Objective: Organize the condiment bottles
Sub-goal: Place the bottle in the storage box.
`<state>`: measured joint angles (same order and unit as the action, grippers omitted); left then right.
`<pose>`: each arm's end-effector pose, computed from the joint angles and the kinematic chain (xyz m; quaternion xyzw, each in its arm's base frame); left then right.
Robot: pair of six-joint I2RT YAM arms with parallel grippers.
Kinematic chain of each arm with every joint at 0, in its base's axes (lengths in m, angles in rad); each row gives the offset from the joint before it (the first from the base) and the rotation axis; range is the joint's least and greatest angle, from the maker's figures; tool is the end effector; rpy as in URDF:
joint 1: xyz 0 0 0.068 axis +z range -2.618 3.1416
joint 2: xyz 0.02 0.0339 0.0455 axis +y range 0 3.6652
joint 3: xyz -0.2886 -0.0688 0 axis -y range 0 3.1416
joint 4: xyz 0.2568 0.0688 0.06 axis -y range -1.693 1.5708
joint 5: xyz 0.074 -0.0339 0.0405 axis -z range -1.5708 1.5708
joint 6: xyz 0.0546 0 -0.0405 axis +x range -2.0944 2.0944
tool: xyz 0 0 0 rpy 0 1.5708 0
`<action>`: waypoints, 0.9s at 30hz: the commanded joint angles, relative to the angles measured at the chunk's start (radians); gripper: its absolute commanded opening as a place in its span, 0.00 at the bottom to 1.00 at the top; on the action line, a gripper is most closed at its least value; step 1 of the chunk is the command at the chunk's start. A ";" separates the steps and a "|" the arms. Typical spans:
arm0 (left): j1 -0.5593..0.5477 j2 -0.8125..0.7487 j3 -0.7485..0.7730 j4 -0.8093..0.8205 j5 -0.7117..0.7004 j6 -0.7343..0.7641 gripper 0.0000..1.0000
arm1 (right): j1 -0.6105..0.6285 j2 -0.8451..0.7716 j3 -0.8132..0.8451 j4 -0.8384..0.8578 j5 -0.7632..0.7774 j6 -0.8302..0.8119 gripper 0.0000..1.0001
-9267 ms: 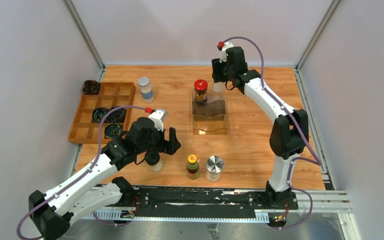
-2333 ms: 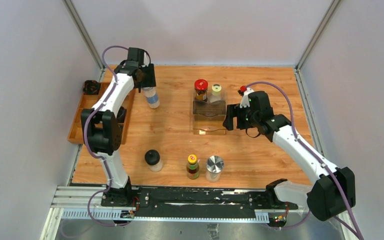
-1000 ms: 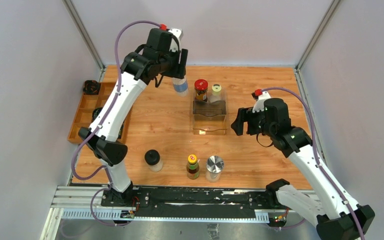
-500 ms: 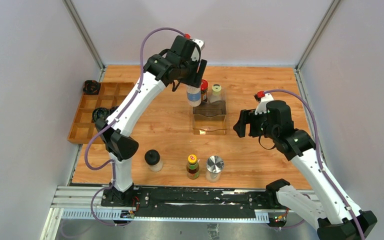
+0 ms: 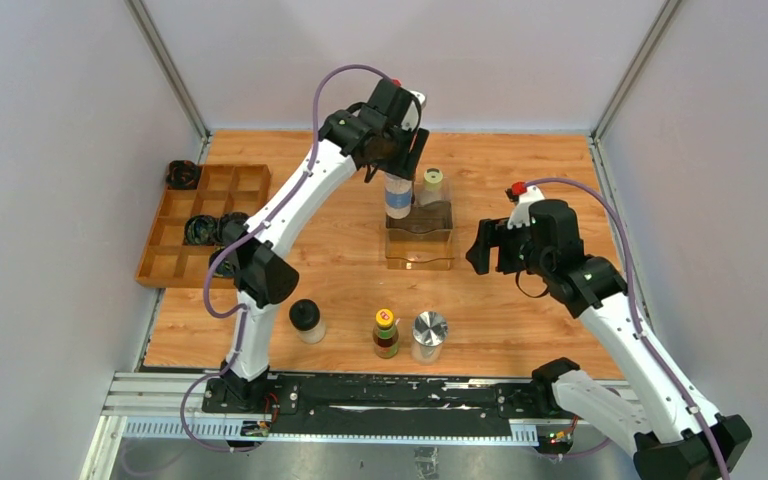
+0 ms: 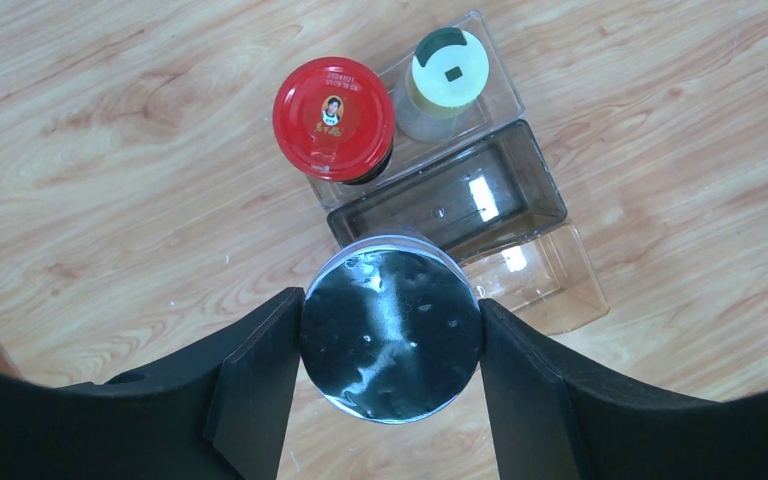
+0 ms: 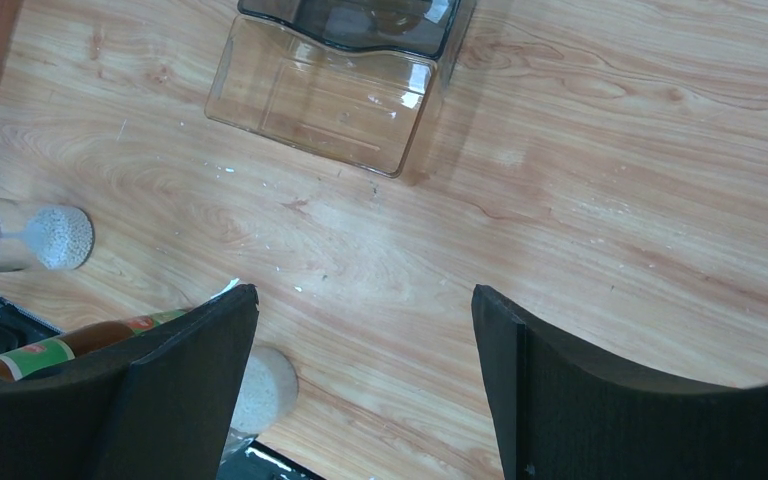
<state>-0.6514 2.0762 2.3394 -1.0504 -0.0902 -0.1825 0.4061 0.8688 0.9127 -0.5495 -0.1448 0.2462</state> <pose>0.3868 -0.2887 0.3998 0.1977 0.9020 -0.1164 0.3657 0.1802 0.0861 0.3431 -0.1052 0.8536 0.2213 0.4598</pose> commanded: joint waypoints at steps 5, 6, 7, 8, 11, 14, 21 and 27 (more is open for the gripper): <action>-0.007 0.015 0.046 0.042 0.012 0.028 0.65 | 0.008 0.009 -0.027 -0.005 0.022 -0.017 0.84; -0.008 0.005 0.020 0.061 0.012 0.026 0.64 | 0.008 0.009 -0.029 -0.004 0.021 -0.018 0.84; -0.009 -0.008 -0.014 0.084 0.013 0.026 0.64 | 0.008 0.010 -0.032 -0.001 0.019 -0.017 0.84; -0.010 -0.025 -0.050 0.114 0.015 0.025 0.64 | 0.008 0.010 -0.037 0.002 0.018 -0.017 0.84; -0.011 -0.072 -0.156 0.194 0.019 0.019 0.64 | 0.008 0.010 -0.043 0.006 0.017 -0.016 0.84; -0.012 -0.093 -0.212 0.233 0.027 0.017 0.64 | 0.008 0.012 -0.051 0.009 0.016 -0.016 0.84; -0.013 -0.119 -0.284 0.298 0.026 0.020 0.64 | 0.008 0.014 -0.062 0.017 0.013 -0.014 0.84; -0.013 -0.110 -0.286 0.314 0.032 0.021 0.64 | 0.008 0.014 -0.073 0.022 0.011 -0.016 0.84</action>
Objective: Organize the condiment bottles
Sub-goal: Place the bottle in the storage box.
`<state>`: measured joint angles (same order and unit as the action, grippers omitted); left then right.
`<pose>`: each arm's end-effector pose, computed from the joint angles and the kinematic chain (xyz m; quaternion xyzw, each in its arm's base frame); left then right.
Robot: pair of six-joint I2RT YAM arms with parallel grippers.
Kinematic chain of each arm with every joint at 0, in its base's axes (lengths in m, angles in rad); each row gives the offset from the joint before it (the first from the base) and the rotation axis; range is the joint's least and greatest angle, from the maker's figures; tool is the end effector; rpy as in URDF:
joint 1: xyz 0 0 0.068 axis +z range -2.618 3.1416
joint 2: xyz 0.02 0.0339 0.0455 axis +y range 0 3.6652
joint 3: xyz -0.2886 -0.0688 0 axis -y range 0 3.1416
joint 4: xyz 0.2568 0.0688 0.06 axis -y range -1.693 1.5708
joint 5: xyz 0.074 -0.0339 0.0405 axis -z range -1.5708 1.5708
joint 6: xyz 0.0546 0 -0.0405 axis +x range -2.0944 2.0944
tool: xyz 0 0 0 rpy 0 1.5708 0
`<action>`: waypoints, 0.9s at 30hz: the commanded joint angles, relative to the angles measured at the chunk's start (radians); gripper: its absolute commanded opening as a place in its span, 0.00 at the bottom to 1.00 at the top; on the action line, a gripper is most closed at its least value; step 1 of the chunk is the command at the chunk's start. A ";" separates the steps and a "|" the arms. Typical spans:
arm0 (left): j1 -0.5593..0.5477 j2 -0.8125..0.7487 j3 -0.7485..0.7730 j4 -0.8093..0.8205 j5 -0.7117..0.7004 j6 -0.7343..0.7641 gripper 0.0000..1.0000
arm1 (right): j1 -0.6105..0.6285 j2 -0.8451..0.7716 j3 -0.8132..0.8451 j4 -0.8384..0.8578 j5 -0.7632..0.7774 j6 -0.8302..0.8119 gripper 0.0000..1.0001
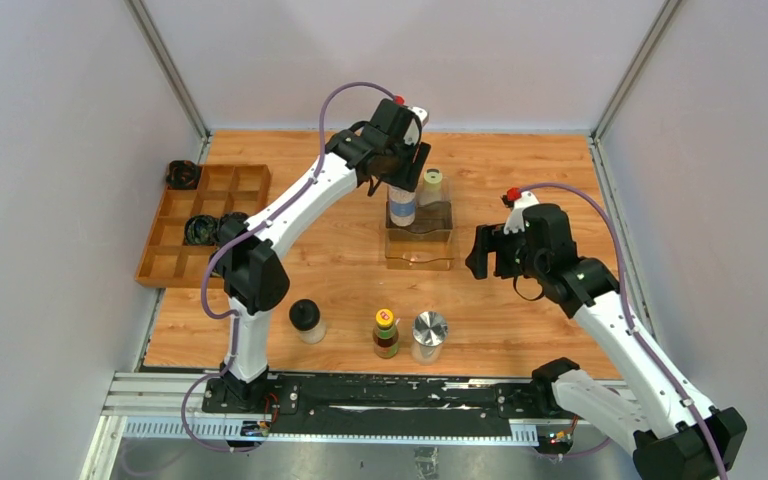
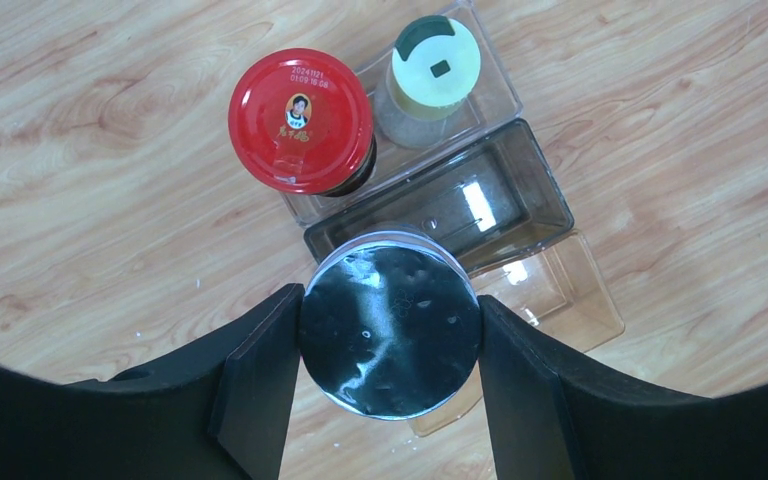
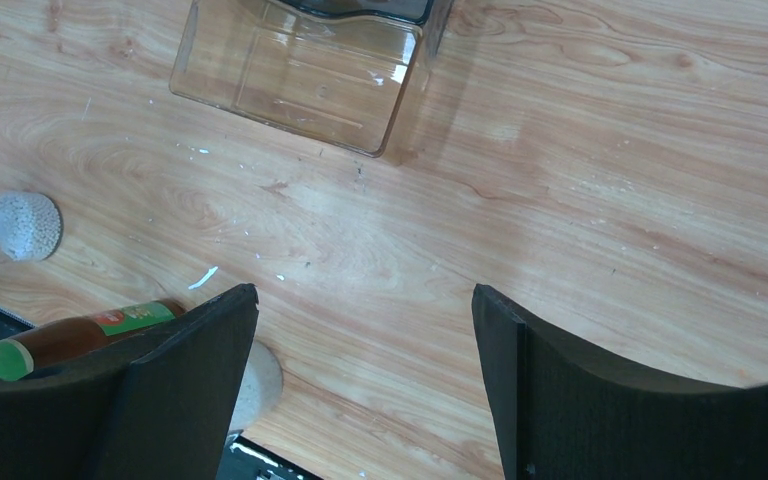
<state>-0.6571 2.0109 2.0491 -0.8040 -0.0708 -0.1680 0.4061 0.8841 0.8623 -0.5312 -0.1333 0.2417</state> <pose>0.3902 -0.2962 0.3553 0.2092 0.8955 -0.1271 0.3717 0.1846 0.0873 0.3238 -0.1039 0.8657 0.2099 0.4423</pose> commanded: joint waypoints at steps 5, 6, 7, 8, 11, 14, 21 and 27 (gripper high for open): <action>-0.007 -0.037 -0.003 0.083 0.013 0.008 0.64 | 0.008 -0.001 -0.031 0.008 0.000 -0.012 0.84; -0.008 -0.035 -0.004 0.084 0.011 0.010 0.64 | 0.008 -0.001 -0.031 0.009 -0.002 -0.013 0.84; -0.007 -0.034 -0.008 0.085 0.010 0.010 0.64 | 0.008 -0.001 -0.032 0.010 -0.003 -0.013 0.84; -0.007 -0.034 -0.014 0.088 0.009 0.010 0.64 | 0.007 -0.001 -0.034 0.012 -0.003 -0.013 0.84; -0.007 -0.034 -0.028 0.096 0.012 0.009 0.64 | 0.008 0.000 -0.037 0.015 -0.003 -0.013 0.85; -0.007 -0.034 -0.045 0.102 0.013 0.007 0.64 | 0.008 0.002 -0.039 0.017 -0.007 -0.013 0.85; -0.007 -0.040 -0.093 0.129 0.013 0.006 0.64 | 0.008 0.000 -0.047 0.021 -0.009 -0.009 0.85; -0.007 -0.042 -0.127 0.161 0.018 0.004 0.64 | 0.008 -0.001 -0.051 0.024 -0.012 -0.010 0.85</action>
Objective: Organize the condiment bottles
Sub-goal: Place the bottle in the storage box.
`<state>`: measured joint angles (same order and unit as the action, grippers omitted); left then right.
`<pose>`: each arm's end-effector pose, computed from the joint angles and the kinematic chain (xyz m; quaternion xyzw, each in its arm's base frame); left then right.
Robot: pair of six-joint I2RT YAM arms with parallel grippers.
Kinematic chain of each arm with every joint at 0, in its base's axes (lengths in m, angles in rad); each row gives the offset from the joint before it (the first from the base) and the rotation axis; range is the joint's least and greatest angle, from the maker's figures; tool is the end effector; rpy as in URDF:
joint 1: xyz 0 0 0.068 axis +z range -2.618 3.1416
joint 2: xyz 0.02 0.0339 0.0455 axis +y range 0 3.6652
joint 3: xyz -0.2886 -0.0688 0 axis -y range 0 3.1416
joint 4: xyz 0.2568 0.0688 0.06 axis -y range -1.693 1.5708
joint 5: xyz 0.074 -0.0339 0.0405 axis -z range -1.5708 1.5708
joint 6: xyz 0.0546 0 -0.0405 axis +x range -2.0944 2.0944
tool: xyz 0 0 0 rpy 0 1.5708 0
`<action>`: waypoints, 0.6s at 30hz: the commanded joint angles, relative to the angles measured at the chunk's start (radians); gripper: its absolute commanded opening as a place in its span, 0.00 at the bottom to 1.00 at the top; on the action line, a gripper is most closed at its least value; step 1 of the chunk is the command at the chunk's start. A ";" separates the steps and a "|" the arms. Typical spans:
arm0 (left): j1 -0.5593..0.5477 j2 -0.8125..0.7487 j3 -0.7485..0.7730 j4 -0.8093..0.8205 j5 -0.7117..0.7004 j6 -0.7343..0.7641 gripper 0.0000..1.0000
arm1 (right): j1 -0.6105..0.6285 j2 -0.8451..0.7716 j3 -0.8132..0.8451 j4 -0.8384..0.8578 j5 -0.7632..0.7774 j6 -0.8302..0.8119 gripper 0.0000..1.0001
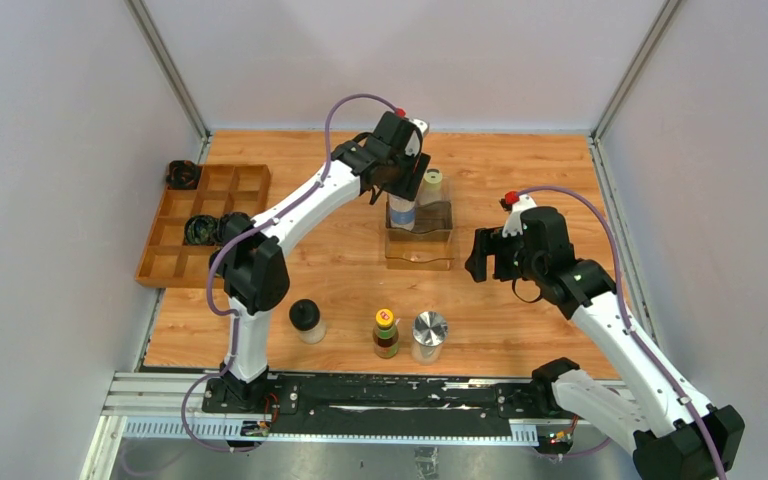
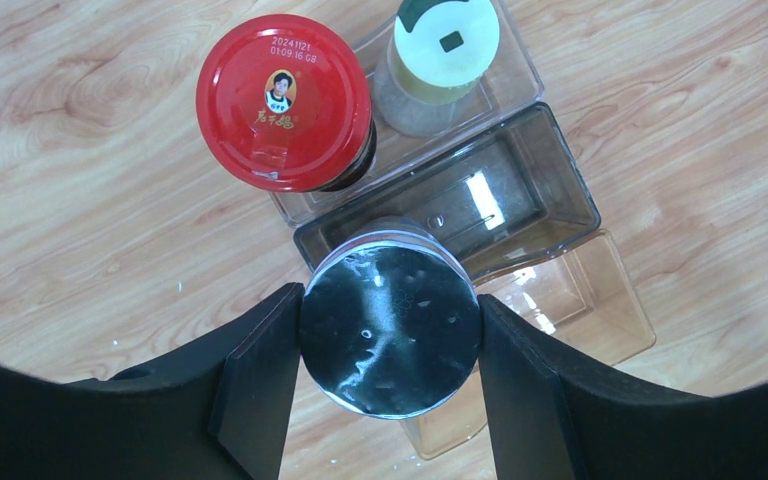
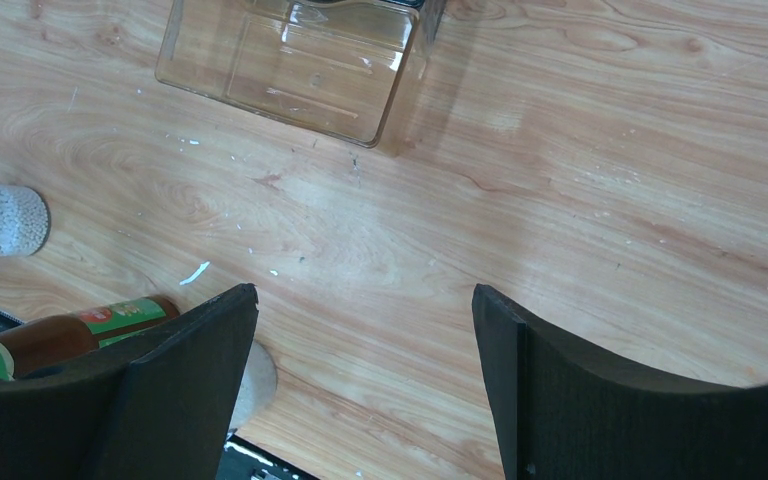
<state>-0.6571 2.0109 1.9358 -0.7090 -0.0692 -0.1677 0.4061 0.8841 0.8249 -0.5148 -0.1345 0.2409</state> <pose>0.3938 -0.2991 0.3244 0.2108 0.8988 -0.1243 0.3637 0.1850 0.0875 0.3118 -0.1043 0.8707 0.2076 0.4334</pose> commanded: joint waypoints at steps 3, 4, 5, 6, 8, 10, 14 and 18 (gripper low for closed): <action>-0.007 -0.038 -0.025 0.073 0.016 0.005 0.64 | 0.007 -0.001 -0.015 0.007 -0.012 -0.009 0.85; -0.007 -0.035 -0.025 0.074 0.016 0.006 0.64 | 0.008 -0.001 -0.016 0.007 -0.011 -0.008 0.85; -0.007 -0.033 -0.028 0.074 0.014 0.006 0.64 | 0.008 -0.001 -0.017 0.007 -0.011 -0.007 0.85; -0.007 -0.029 -0.029 0.074 0.014 0.007 0.64 | 0.008 -0.001 -0.017 0.008 -0.012 -0.006 0.85; -0.007 -0.025 -0.035 0.077 0.014 0.007 0.64 | 0.008 -0.002 -0.019 0.009 -0.013 -0.006 0.85; -0.007 -0.022 -0.040 0.081 0.018 0.007 0.64 | 0.009 -0.001 -0.020 0.010 -0.013 -0.006 0.85; -0.007 -0.015 -0.044 0.080 0.019 0.008 0.64 | 0.008 -0.001 -0.023 0.011 -0.015 -0.005 0.85; -0.007 -0.005 -0.048 0.079 0.013 0.010 0.65 | 0.008 0.000 -0.024 0.013 -0.016 -0.005 0.85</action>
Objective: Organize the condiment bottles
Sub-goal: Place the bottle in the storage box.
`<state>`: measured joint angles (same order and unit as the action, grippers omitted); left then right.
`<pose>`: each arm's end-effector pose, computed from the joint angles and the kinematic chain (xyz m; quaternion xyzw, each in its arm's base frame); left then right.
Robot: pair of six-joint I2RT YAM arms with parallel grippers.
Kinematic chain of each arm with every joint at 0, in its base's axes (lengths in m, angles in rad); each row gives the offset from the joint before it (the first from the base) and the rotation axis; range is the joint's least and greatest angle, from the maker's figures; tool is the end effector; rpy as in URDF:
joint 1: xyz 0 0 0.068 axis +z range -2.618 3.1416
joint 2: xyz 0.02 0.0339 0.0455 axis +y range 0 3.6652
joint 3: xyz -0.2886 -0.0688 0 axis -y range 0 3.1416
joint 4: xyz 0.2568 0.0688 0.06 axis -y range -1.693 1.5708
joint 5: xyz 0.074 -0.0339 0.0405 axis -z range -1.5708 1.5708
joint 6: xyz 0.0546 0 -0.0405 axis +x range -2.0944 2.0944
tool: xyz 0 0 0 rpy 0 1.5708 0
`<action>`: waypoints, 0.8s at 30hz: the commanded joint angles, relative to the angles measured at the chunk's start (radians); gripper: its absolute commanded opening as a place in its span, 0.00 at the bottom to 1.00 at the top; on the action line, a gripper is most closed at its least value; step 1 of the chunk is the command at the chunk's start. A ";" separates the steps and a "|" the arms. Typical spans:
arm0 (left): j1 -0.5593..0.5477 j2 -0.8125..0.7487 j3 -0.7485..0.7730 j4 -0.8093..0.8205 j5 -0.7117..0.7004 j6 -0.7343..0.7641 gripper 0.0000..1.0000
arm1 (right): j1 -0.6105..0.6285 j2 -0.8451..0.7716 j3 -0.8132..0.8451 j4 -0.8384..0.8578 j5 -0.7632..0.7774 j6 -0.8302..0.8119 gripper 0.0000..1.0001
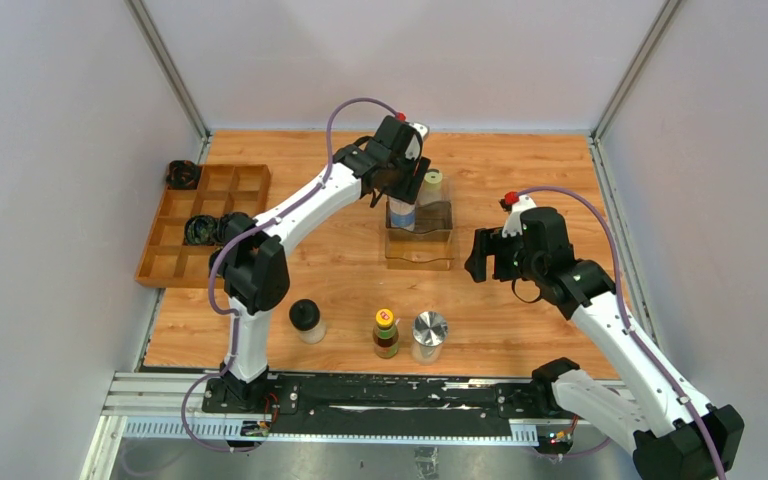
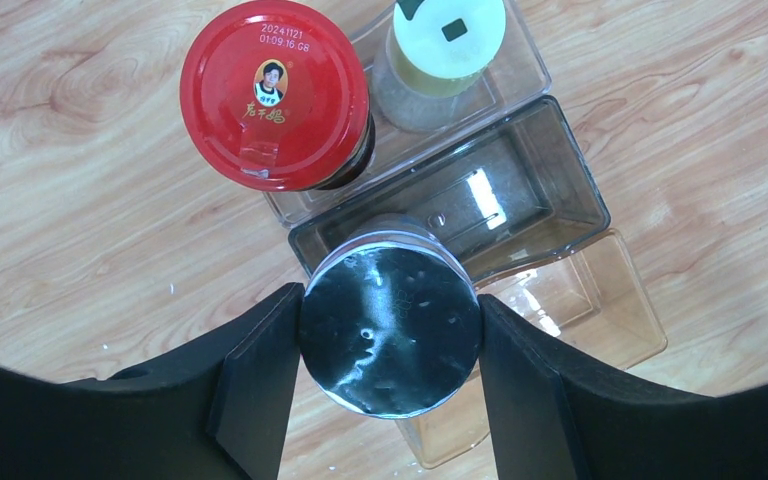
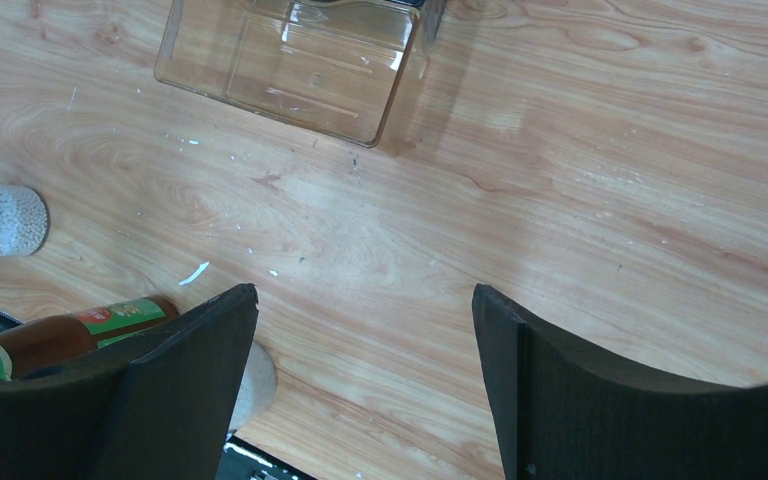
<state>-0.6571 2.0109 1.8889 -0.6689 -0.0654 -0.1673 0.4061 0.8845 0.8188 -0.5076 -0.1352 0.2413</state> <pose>0.3945 -0.2998 0.3116 0.2121 0.8999 -0.1245 0.3602 0.1854 0.0877 0.3103 -0.1043 0.8705 0.2080 0.4336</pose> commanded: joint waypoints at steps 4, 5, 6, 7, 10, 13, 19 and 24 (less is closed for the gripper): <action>-0.007 0.003 -0.004 0.036 0.003 0.009 0.66 | 0.008 -0.001 -0.022 0.008 -0.019 -0.003 0.85; -0.007 0.007 -0.004 0.035 0.003 0.009 0.66 | 0.008 -0.001 -0.023 0.009 -0.018 -0.003 0.85; -0.007 0.010 -0.004 0.035 0.004 0.009 0.66 | 0.008 -0.002 -0.024 0.009 -0.019 -0.003 0.85; -0.007 0.012 -0.005 0.034 0.005 0.009 0.67 | 0.008 -0.003 -0.024 0.009 -0.019 -0.003 0.85; -0.007 0.022 -0.002 0.027 0.005 0.008 0.67 | 0.008 -0.003 -0.026 0.009 -0.019 -0.003 0.85; -0.007 0.030 -0.001 0.020 0.005 0.006 0.70 | 0.008 -0.003 -0.025 0.009 -0.020 -0.003 0.85; -0.007 0.043 -0.004 0.015 -0.002 0.008 0.73 | 0.008 -0.002 -0.026 0.010 -0.021 -0.004 0.85; -0.007 0.048 -0.004 0.016 0.004 0.003 0.74 | 0.008 -0.004 -0.024 0.011 -0.023 -0.002 0.85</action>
<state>-0.6571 2.0365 1.8877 -0.6670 -0.0666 -0.1677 0.4061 0.8845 0.8078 -0.4984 -0.1493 0.2413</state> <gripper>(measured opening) 0.737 0.845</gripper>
